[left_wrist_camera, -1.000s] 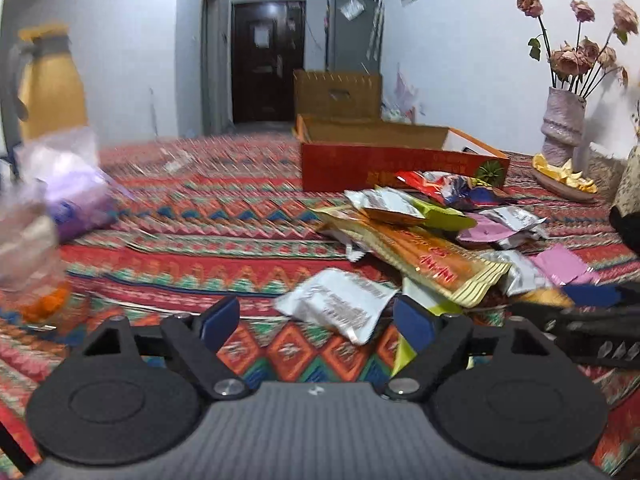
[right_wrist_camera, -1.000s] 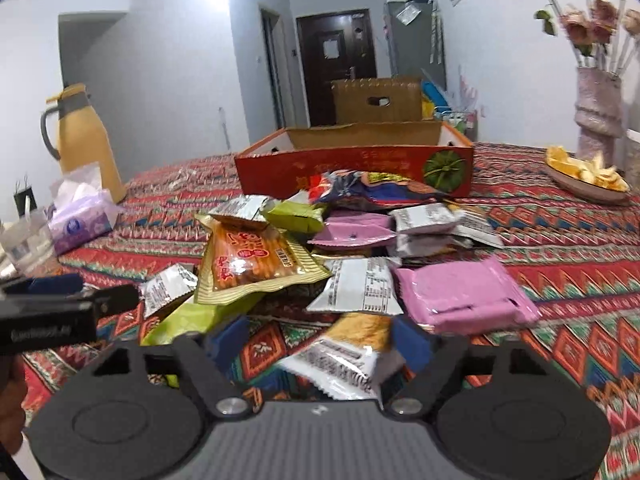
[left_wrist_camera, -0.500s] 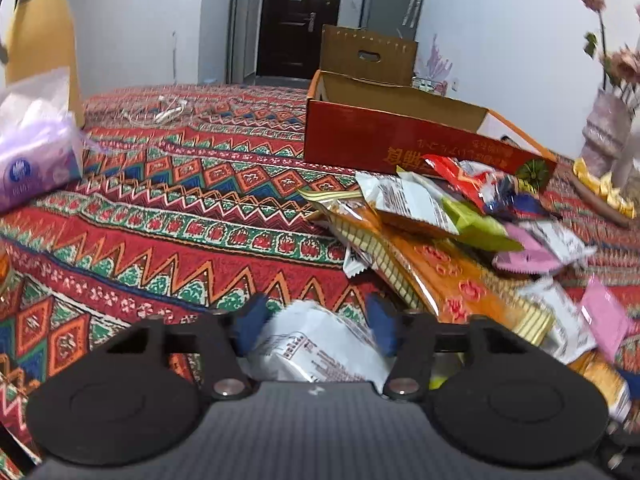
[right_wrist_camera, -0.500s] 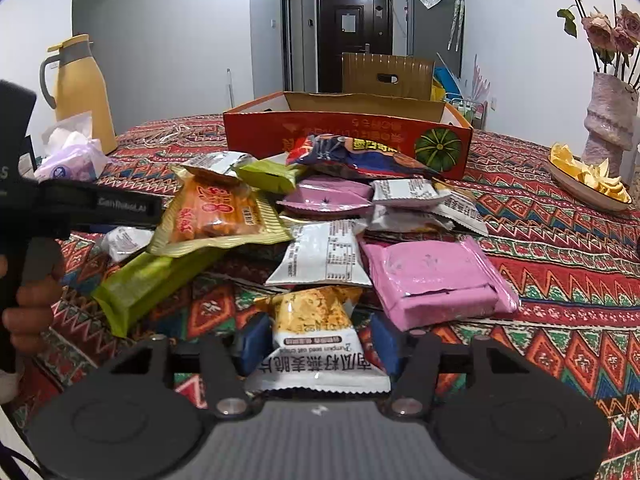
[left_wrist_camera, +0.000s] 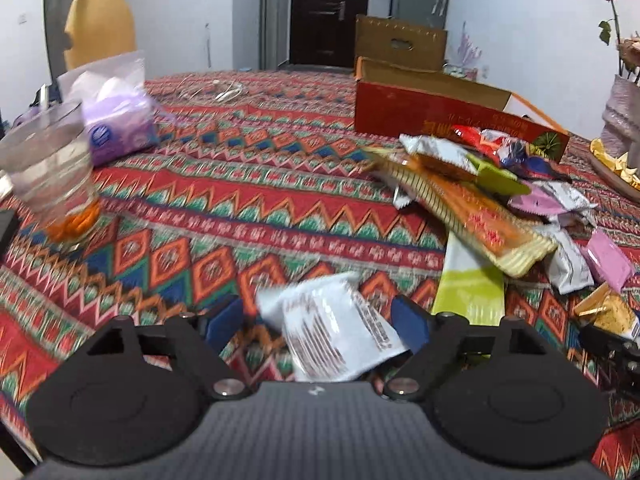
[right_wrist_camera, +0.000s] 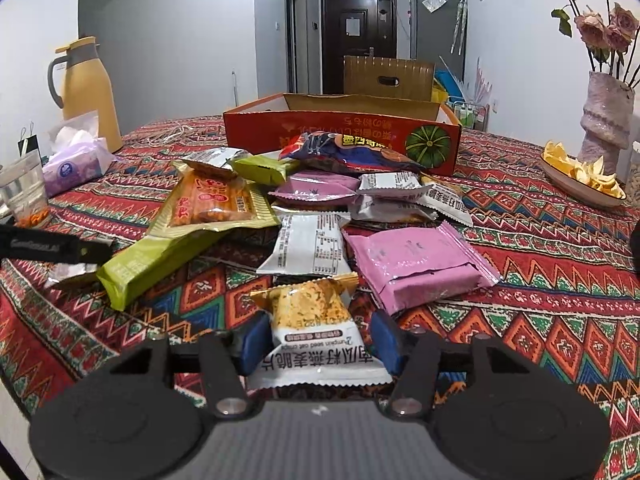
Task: Organize snacks
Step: 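Grasp a white snack packet with the left tool while the right tool grasps a yellow-white packet, then carry both packets into the cardboard box and open both tools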
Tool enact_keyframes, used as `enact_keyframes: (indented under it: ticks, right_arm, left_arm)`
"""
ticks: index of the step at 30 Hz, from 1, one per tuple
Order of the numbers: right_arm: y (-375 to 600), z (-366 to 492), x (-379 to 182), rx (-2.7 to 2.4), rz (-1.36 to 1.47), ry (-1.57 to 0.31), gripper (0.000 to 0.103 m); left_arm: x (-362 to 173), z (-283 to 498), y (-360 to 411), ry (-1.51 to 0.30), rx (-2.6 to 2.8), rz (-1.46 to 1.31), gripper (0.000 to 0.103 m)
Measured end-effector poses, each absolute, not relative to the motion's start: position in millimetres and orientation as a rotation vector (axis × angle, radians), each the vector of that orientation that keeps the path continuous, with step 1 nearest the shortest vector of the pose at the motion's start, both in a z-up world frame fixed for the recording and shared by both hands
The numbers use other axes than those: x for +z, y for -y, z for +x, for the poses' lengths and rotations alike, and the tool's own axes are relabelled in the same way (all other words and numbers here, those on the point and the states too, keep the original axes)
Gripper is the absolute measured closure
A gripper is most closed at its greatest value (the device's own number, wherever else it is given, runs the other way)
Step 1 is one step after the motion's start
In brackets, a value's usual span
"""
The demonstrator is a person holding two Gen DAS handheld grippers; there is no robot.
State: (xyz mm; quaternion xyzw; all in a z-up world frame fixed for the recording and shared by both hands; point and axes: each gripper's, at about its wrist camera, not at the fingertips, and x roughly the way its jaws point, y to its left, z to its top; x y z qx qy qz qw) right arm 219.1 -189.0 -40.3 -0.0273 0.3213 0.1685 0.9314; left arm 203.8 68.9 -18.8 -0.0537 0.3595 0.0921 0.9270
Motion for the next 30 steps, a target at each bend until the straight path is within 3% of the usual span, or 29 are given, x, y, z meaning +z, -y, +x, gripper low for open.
enact_keyframes:
  ticks: [6,8,9,11,16,24,30]
  right_arm:
    - [196.2,211.2,-41.0,0.364,-0.055,-0.649,0.043]
    - [196.4,208.9,-40.8,0.363,-0.062,-0.649,0.043]
    - [197.7,207.9,-40.4,0.360,-0.055,-0.648,0.045]
    - [200.5,204.5,-39.3,0.346,-0.053,-0.640,0.063]
    - [213.5,191.9,-33.5,0.356,-0.007,-0.637,0.064]
    - [239.3,197.4,-1.2,0.334,0.000,-0.571,0.064]
    - [254.9,263.9,54.4,0.332,-0.049,-0.441,0.064]
  left_arm:
    - [-23.6,191.5,-75.9,-0.738,0.232,-0.085,0.023]
    - [-22.5,191.1,-73.7,-0.730,0.217,-0.073,0.041]
    - [-22.1,191.5,-71.8,-0.726,0.207,-0.068,0.046]
    - [-21.2,192.9,-67.6,-0.720,0.193,-0.057,0.053]
    - [-13.6,186.9,-60.7,-0.713,0.156,-0.052,0.061]
    - [31.5,190.4,-57.6,-0.593,0.072,-0.058,0.061]
    - [87.4,260.1,-57.7,-0.469,-0.026,-0.058,0.061]
